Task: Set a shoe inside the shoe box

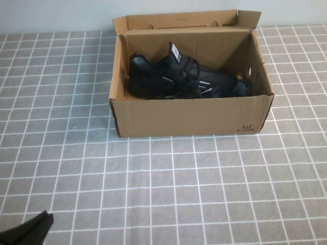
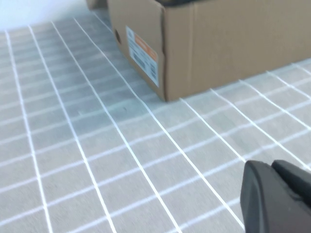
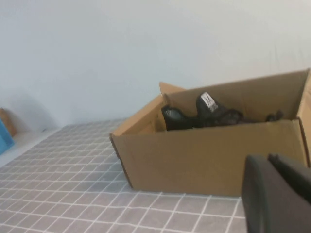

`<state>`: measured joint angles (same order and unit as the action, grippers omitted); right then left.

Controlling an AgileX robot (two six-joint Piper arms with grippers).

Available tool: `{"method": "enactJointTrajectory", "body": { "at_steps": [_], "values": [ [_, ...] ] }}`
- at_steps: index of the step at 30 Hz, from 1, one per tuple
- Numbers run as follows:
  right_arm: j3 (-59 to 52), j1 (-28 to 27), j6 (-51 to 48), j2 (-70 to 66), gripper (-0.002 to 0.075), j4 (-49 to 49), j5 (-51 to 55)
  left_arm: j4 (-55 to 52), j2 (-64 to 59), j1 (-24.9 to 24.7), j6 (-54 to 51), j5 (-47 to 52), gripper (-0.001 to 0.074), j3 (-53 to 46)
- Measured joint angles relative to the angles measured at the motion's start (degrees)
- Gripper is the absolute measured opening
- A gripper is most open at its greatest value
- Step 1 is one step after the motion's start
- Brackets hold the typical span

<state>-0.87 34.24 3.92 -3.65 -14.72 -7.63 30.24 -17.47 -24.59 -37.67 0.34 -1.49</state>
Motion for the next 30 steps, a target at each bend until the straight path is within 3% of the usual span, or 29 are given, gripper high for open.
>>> {"method": "enactJointTrajectory", "body": {
  "at_steps": [17,26,30],
  "values": [
    [-0.6,-1.3,0.0,0.4,-0.0016,2.6,13.4,0.0,0.0,0.0,0.0,3.9,-0.0001,0.0],
    [-0.6,-22.5,0.0,2.5,-0.0016,3.1,12.4,0.0,0.0,0.0,0.0,3.9,-0.0001,0.0],
    [-0.6,-28.6,0.0,4.1,-0.0016,3.1,16.8,0.0,0.0,0.0,0.0,3.9,-0.0001,0.0]
  ]
}}
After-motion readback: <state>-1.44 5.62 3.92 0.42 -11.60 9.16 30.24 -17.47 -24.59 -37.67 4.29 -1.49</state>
